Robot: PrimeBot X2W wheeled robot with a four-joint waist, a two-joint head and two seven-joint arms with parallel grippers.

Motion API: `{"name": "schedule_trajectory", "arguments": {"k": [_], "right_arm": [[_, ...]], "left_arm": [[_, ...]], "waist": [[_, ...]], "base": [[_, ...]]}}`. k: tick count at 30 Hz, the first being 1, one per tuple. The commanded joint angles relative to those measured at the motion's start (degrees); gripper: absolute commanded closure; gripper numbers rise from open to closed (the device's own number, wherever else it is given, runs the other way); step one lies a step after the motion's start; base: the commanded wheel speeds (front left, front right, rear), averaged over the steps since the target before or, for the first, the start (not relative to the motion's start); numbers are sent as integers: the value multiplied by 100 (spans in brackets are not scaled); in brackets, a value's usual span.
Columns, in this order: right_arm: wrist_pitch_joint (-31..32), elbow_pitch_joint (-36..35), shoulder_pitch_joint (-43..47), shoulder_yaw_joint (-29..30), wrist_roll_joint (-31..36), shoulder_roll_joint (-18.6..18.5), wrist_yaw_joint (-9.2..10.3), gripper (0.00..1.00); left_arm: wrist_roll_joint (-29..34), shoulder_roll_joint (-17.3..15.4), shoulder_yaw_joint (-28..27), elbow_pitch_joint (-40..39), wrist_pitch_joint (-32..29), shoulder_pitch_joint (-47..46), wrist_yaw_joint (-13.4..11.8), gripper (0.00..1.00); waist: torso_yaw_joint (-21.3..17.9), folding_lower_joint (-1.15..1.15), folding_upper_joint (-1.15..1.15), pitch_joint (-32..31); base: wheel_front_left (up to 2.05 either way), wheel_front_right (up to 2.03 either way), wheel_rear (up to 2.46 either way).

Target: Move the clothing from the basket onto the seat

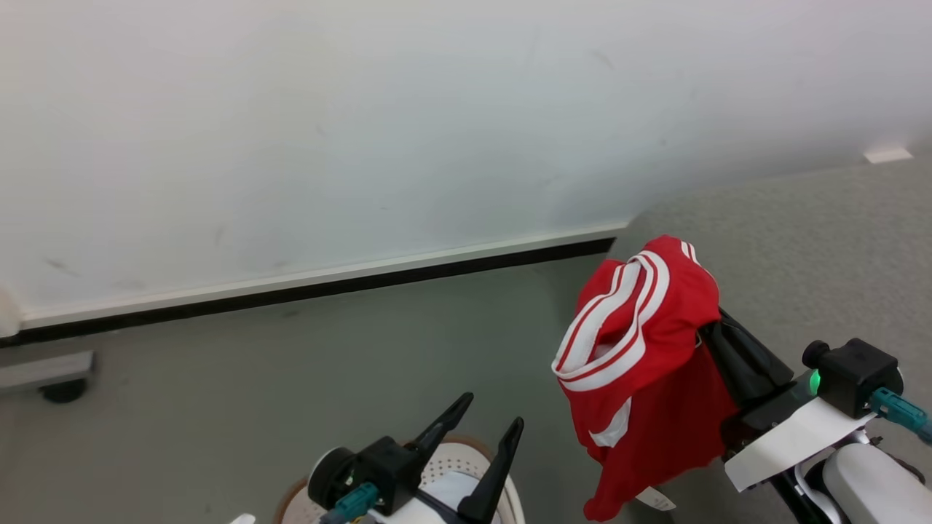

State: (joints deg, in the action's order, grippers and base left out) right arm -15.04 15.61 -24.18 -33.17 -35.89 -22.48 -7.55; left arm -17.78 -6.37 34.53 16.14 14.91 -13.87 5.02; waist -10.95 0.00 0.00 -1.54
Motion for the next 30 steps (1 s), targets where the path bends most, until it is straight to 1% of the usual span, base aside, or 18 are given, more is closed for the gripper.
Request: {"name": "schedule_trajectory", "arguments": {"k": [1,9,15,19,23,26,30], "right_arm": [[-21,-19,-30,29,-24,-56,12,100],[-13,-102,19,223,-36,-232,12,100],[18,-216,133,405,-64,-348,12,100],[31,-306,177,532,-73,-376,12,100],[26,-351,125,738,-103,-383,12,100],[32,-345,-60,924,-144,-371,12,100],[96,-226,-518,1155,-234,-382,12,100]], "left_arm": [[85,-6,9,-13,16,-56,11,0],[175,96,137,-91,26,-133,67,0],[226,148,228,-192,24,-196,108,0],[293,167,274,-202,25,-271,129,0],[359,148,315,-211,25,-404,152,0],[411,80,346,-232,25,-561,175,0],[490,-14,413,-225,17,-882,195,0]], "waist": [[-215,0,0,68],[-933,0,0,214],[-1299,0,0,361],[-1399,0,0,493],[-1394,0,0,667],[-1352,0,0,904],[-1248,0,0,1334]], "base": [[0,0,0],[0,0,0],[0,0,0],[0,0,0],[0,0,0],[0,0,0],[0,0,0]]}}
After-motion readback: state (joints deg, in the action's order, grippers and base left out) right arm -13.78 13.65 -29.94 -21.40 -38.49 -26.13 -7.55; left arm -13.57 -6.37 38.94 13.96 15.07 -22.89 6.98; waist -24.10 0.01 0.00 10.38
